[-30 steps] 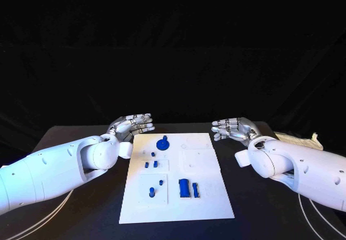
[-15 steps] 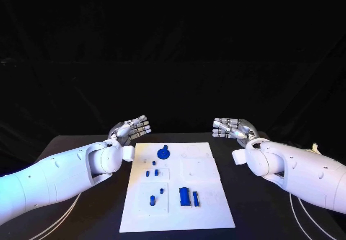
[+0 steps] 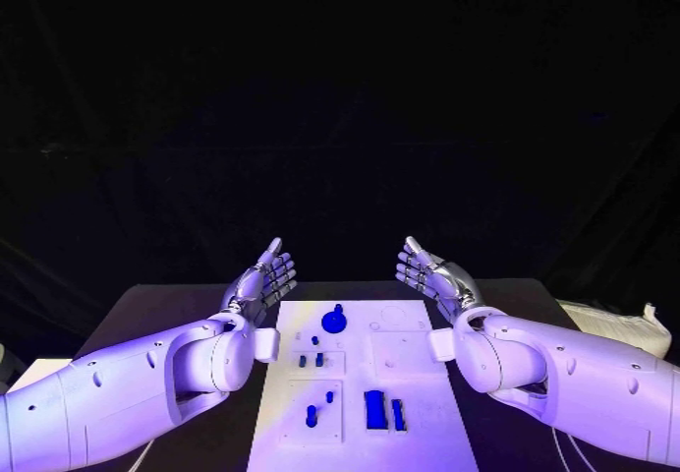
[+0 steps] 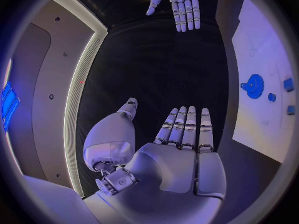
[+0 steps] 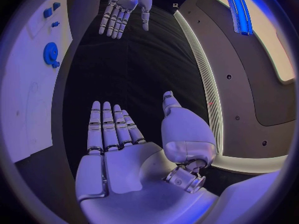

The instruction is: Assemble the parts on the task board

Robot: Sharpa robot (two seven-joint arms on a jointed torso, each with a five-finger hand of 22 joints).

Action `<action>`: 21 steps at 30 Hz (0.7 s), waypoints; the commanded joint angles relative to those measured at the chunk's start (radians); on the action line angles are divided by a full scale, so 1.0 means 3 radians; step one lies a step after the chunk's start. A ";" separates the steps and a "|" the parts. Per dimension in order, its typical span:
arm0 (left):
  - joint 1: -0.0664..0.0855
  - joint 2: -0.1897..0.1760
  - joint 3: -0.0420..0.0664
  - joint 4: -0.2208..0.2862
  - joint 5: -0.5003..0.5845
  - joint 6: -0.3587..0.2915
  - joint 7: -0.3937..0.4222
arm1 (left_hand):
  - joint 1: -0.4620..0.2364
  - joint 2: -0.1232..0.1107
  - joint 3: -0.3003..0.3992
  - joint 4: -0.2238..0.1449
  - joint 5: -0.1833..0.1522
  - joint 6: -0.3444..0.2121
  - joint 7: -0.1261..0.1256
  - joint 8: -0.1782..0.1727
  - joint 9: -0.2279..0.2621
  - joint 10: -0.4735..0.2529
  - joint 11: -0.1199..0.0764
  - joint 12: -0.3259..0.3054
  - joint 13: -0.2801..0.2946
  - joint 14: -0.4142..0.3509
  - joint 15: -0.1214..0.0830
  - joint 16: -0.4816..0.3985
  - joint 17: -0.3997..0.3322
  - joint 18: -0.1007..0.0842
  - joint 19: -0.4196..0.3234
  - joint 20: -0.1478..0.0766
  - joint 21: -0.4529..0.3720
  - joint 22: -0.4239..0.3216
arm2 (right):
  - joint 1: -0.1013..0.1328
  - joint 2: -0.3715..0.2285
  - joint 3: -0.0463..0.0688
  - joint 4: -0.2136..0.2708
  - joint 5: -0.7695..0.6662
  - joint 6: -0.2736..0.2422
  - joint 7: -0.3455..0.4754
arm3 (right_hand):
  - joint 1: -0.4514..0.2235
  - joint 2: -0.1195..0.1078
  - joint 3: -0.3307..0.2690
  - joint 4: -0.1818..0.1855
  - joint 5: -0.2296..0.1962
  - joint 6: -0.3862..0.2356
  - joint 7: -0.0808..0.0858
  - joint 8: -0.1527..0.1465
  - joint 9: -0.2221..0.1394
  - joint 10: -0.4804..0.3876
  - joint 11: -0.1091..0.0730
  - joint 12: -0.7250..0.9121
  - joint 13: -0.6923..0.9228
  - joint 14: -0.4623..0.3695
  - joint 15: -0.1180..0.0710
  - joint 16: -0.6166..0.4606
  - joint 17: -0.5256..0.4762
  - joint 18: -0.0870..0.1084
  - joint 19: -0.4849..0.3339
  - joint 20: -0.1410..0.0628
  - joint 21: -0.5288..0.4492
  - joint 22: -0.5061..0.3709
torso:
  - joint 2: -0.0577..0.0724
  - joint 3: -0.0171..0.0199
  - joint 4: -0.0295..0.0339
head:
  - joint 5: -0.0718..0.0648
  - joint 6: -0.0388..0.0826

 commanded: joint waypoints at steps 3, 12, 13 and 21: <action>-0.0040 -0.0033 0.0031 0.0243 -0.0409 -0.0761 0.0182 | -0.0717 0.0018 -0.0231 0.0007 -0.0064 -0.0578 -0.0195 -0.0022 -0.0012 -0.0619 -0.0065 -0.0019 -0.0010 -0.0569 -0.0031 -0.0344 -0.0017 -0.0364 -0.0484 -0.0346 -0.0064 -0.0202 | -0.0012 -0.0045 -0.0016 0.0201 0.0294 -0.0586 0.0334 | -0.0839 0.0003 -0.0011 -0.0041 -0.0064 -0.0554 -0.0124 -0.0023 -0.0036 -0.0641 -0.0029 -0.0022 -0.0013 -0.0688 -0.0010 -0.0026 -0.0197 -0.0358 -0.0627 -0.0133 -0.0113 -0.0372 | -0.0003 0.0012 0.0030 | -0.0004 0.0007; -0.0065 -0.0055 0.0049 0.0379 -0.0501 -0.0957 0.0213 | -0.1077 0.0018 -0.0348 0.0007 -0.0064 -0.0868 -0.0195 -0.0022 -0.0012 -0.0932 -0.0065 -0.0019 -0.0010 -0.0854 -0.0031 -0.0344 -0.0017 -0.0364 -0.0725 -0.0346 -0.0064 -0.0304 | -0.0015 -0.0055 -0.0022 0.0252 0.0320 -0.0642 0.0360 | -0.1254 0.0003 -0.0011 -0.0041 -0.0064 -0.0828 -0.0124 -0.0023 -0.0036 -0.0959 -0.0029 -0.0022 -0.0013 -0.1029 -0.0010 -0.0026 -0.0197 -0.0358 -0.0937 -0.0133 -0.0113 -0.0372 | -0.0003 0.0012 0.0030 | -0.0004 0.0007; -0.0065 -0.0055 0.0049 0.0379 -0.0501 -0.0957 0.0213 | -0.1132 0.0018 -0.0362 0.0007 -0.0064 -0.0913 -0.0195 -0.0022 -0.0012 -0.0980 -0.0065 -0.0019 -0.0010 -0.0899 -0.0031 -0.0344 -0.0017 -0.0364 -0.0764 -0.0346 -0.0064 -0.0545 | -0.0015 -0.0055 -0.0022 0.0252 0.0320 -0.0642 0.0360 | -0.1320 0.0003 -0.0011 -0.0041 -0.0064 -0.0872 -0.0124 -0.0023 -0.0036 -0.1009 -0.0029 -0.0022 -0.0013 -0.1085 -0.0010 -0.0026 -0.0197 -0.0358 -0.0987 -0.0133 -0.0113 -0.0372 | -0.0003 0.0012 0.0030 | -0.0004 0.0007; -0.0065 -0.0055 0.0049 0.0379 -0.0501 -0.0957 0.0213 | -0.1351 0.0018 -0.0623 0.0007 -0.0064 -0.1091 -0.0195 -0.0022 -0.0012 -0.1168 -0.0065 -0.0019 -0.0010 -0.1073 -0.0031 -0.0344 -0.0017 -0.0364 -0.0912 -0.0346 -0.0064 -0.0545 | -0.0015 -0.0055 -0.0022 0.0252 0.0320 -0.0642 0.0360 | -0.1574 0.0003 -0.0011 -0.0041 -0.0064 -0.1040 -0.0124 -0.0023 -0.0036 -0.1206 -0.0029 -0.0022 -0.0013 -0.1294 -0.0010 -0.0026 -0.0197 -0.0358 -0.1177 -0.0133 -0.0113 -0.0372 | -0.0003 0.0012 0.0030 | -0.0004 0.0007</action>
